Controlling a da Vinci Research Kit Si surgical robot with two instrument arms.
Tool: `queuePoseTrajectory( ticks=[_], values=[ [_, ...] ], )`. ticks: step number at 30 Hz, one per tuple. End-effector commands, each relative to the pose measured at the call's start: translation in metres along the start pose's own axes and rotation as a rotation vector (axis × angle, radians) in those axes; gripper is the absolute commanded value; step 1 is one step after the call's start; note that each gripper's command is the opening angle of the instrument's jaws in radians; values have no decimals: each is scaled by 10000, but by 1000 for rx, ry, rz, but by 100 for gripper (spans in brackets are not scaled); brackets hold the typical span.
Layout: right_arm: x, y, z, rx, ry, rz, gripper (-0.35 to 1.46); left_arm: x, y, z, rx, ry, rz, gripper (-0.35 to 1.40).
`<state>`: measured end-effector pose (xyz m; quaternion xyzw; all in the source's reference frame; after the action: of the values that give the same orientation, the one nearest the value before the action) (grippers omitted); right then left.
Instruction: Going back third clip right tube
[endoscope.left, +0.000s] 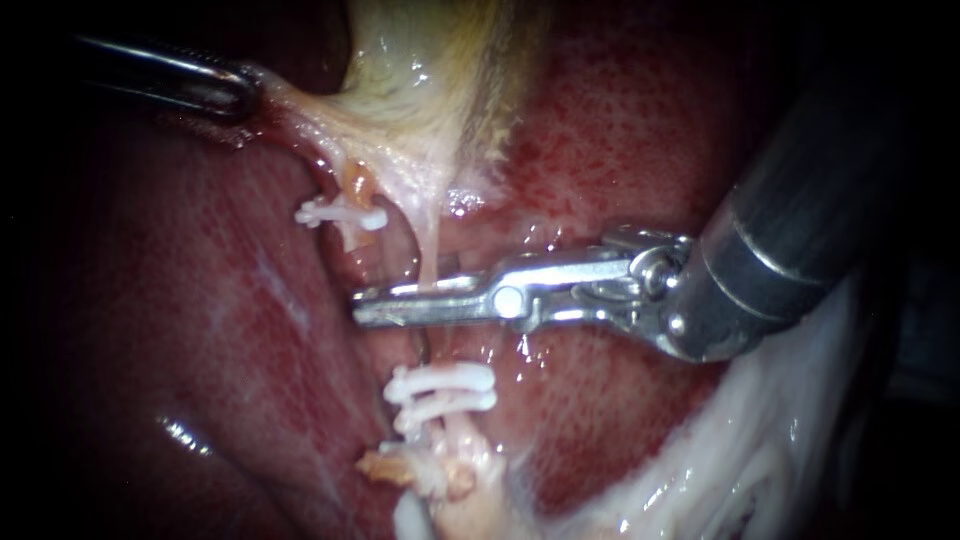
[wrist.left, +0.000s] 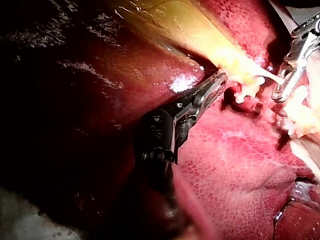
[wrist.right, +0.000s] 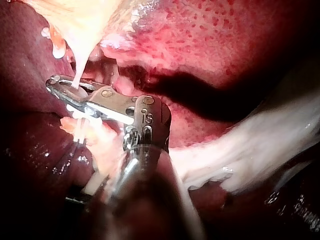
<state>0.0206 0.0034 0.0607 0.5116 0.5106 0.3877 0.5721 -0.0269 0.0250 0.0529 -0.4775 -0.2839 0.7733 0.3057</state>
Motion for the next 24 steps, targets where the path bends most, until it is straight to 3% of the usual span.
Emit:
queuePoseTrajectory(
  ticks=[1, 4, 6, 9, 11, 14, 17, 24],
  values=[
    [0, 0, -1, 0, 0, -6, -35, 0, 0, 0, 0, 0, 0, -35],
    [0, 1, -1, 2, -2, -54, -27, 0, 0, 0, 0, 0, 0, -35],
    [0, 4, 0, 4, -6, -125, 13, 0, 0, 0, 0, 0, 0, -35],
    [2, 11, 4, -12, 3, -162, 41, 0, 0, 1, 0, 0, 0, -35],
    [3, 18, 7, -55, -7, -216, 45, 0, 0, 1, 0, 0, 0, -35],
    [3, 26, 6, -162, -59, -306, 49, -1, 0, 1, 1, 0, 1, -35],
    [3, 30, -2, -211, -91, -380, 49, -1, 0, 2, 1, 0, 1, -35],
    [-1, 17, -31, -277, -156, -572, 50, -3, 0, 3, 2, 0, 2, -35]
  ],
)
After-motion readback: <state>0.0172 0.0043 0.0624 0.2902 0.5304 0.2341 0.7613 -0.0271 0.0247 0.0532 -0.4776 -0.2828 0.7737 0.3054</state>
